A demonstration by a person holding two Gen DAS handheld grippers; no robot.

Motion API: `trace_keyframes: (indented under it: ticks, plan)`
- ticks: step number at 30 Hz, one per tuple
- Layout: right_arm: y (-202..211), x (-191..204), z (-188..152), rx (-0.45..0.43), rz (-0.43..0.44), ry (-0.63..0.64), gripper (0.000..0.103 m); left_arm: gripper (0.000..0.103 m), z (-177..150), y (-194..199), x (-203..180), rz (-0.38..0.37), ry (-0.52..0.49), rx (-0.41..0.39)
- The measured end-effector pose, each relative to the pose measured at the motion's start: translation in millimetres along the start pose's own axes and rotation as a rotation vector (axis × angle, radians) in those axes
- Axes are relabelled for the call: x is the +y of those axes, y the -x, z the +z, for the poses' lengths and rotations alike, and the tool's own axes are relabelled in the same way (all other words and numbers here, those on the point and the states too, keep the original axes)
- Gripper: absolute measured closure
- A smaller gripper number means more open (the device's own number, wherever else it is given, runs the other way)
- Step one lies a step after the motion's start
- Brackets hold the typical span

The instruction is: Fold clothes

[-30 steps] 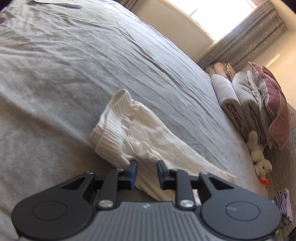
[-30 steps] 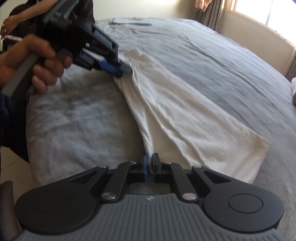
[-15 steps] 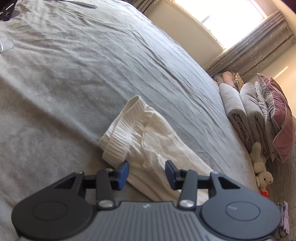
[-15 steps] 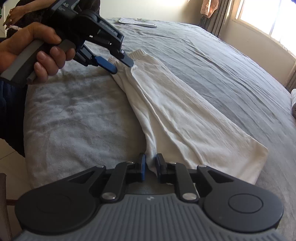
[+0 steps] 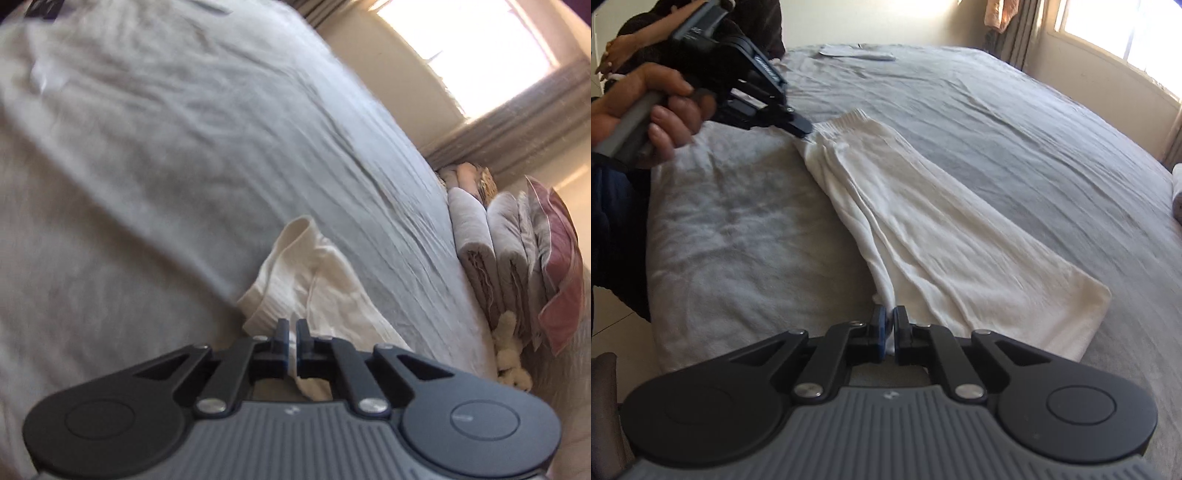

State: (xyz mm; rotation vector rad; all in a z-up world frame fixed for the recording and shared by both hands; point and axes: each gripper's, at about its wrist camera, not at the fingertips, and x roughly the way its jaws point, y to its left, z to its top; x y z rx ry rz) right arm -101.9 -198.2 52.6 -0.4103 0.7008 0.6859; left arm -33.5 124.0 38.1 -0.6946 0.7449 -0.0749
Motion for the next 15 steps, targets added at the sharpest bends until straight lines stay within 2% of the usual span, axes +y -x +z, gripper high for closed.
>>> trace_keyframes:
  ticks: [1, 2, 4, 5, 8, 9, 11, 12, 13, 14, 15]
  plan:
    - [-1, 0, -1, 0.003, -0.003, 0.001, 0.089, 0.089, 0, 0, 2, 0.003, 0.015, 0.009]
    - [-3, 0, -2, 0.007, -0.007, 0.001, 0.086, 0.073, 0, 0, 4, 0.007, 0.030, 0.018]
    - [-1, 2, -1, -0.009, -0.002, 0.007, 0.065, 0.050, 0, 1, 7, 0.013, 0.060, 0.036]
    - [-1, 5, 0, -0.014, 0.008, 0.015, 0.060, 0.046, 0, 1, 9, 0.017, 0.075, 0.045]
    - [-1, 12, 2, -0.027, 0.035, 0.041, 0.058, 0.042, -3, -12, 10, 0.037, 0.088, 0.083]
    - [-6, 14, 1, -0.010, 0.031, 0.047, 0.059, 0.042, -3, -16, 10, 0.046, 0.085, 0.077]
    - [-14, 17, -1, 0.024, 0.018, 0.054, 0.068, 0.045, -4, -23, 10, 0.064, 0.080, 0.059]
    - [-17, 17, -2, 0.036, 0.013, 0.053, 0.088, 0.048, -2, -25, 10, 0.069, 0.071, 0.040]
    - [-18, 16, -2, 0.040, 0.003, 0.052, 0.099, 0.076, 0, -26, 9, 0.073, 0.061, 0.021]
    - [-17, 15, -1, 0.043, -0.005, 0.050, 0.099, 0.089, 3, -29, 9, 0.068, 0.047, 0.014]
    - [-14, 13, -1, 0.036, -0.003, 0.046, 0.099, 0.091, 5, -30, 10, 0.066, 0.041, 0.010]
